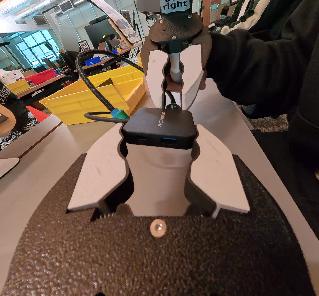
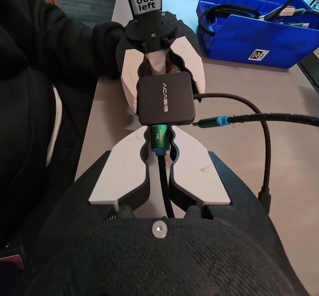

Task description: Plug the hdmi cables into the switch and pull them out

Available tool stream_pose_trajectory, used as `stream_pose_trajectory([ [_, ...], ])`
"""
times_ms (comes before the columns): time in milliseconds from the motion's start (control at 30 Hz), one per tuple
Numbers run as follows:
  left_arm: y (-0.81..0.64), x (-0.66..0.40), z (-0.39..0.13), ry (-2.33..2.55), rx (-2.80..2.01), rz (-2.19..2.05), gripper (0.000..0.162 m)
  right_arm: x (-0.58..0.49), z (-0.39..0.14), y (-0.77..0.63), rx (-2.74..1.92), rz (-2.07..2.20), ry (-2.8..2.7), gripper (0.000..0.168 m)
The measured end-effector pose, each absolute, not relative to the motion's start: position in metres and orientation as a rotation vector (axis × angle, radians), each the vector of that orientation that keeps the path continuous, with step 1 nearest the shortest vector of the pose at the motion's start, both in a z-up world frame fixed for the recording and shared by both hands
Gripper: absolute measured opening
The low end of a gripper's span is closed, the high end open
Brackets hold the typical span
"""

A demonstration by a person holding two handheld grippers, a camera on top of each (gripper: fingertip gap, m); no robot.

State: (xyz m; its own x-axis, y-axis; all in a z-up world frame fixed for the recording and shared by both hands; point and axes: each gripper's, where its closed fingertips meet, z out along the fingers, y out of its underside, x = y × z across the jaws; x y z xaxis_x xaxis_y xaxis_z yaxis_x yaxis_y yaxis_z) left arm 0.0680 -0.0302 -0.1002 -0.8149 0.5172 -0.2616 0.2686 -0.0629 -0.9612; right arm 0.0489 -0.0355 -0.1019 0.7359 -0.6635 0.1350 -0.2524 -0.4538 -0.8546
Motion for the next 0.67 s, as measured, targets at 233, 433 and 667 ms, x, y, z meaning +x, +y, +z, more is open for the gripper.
stream_pose_trajectory([
  [233,-0.031,0.068,-0.102,-2.023,-0.869,1.985,0.073,0.051,-0.112,-0.036,-2.092,-0.583,0.704,0.022],
  [433,-0.031,0.07,-0.1,-2.017,-0.861,2.004,0.072,0.053,-0.11,-0.036,-2.121,-0.614,0.662,0.022],
  [667,-0.034,0.068,-0.105,-2.053,-0.879,1.965,0.073,0.05,-0.117,-0.04,-2.2,-0.635,0.625,0.022],
])
